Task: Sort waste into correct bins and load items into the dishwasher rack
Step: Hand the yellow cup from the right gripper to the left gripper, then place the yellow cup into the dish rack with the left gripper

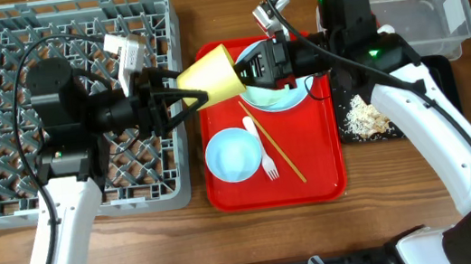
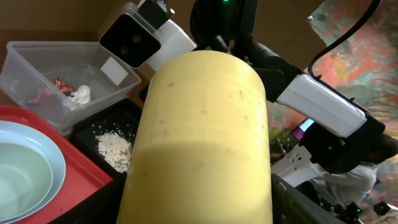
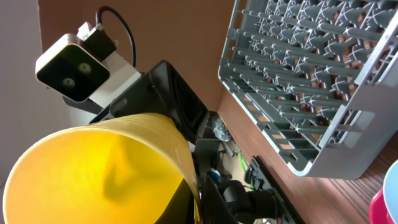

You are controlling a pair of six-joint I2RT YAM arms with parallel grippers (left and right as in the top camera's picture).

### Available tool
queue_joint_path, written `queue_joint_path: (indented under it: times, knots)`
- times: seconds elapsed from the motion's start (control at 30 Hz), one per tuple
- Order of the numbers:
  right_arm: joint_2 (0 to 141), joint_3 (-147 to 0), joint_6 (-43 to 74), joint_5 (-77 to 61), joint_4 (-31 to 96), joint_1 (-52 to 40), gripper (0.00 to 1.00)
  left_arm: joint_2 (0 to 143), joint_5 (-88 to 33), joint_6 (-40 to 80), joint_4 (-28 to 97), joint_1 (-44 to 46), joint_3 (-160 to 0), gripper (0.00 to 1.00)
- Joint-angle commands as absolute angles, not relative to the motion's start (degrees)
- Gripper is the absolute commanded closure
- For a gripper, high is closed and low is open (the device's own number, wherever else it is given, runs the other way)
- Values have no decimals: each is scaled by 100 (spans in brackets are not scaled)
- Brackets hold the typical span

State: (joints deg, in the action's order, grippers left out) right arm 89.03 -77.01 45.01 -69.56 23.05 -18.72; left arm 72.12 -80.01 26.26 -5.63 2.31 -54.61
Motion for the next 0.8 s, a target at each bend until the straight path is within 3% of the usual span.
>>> queue_joint_path:
  times: [0.0, 0.1, 0.13, 0.2, 0.27, 0.33, 0.53, 0.6, 0.63, 0.67, 0.77]
  knots:
    - [8969, -7730, 4517, -6997, 2272, -1890, 95, 7212, -7446, 2615, -554, 255, -5531, 37]
    - [8969, -7730, 4495, -6871, 2274, -1890, 89, 7212, -7006, 2574, -338, 233, -5531, 42]
    - [8969, -7730, 4497, -6700, 2279, -1890, 79, 7212, -6740, 2571, -172, 233, -5531, 46]
    - [8969, -7730, 4491, -6222, 2300, -1890, 71, 7212, -6213, 2235, 272, 235, -5531, 60]
    - [8969, -7730, 4425, -5760, 2320, -1887, 69, 7212, -5778, 1984, 652, 233, -5531, 65]
    - [8969, -7730, 4327, -5223, 2349, -1861, 61, 7212, -5365, 1791, 954, 233, -5531, 65]
    - [8967, -7730, 3503, -3892, 2762, -1678, 59, 7144, -3516, 1671, 2036, -47, -5537, 69]
    - [8949, -7732, 3120, -3592, 3173, -1621, 59, 6984, -3006, 1669, 2558, -257, -5599, 78]
    - [8927, -7736, 2893, -3382, 3417, -1586, 59, 6853, -2679, 1669, 2926, -419, -5684, 89]
    - [8884, -7745, 2676, -3105, 3686, -1544, 59, 6718, -2414, 1669, 3262, -578, -5804, 93]
    - [8685, -7789, 2086, -2018, 4506, -1435, 59, 6333, -1653, 1669, 4405, -1033, -6259, 96]
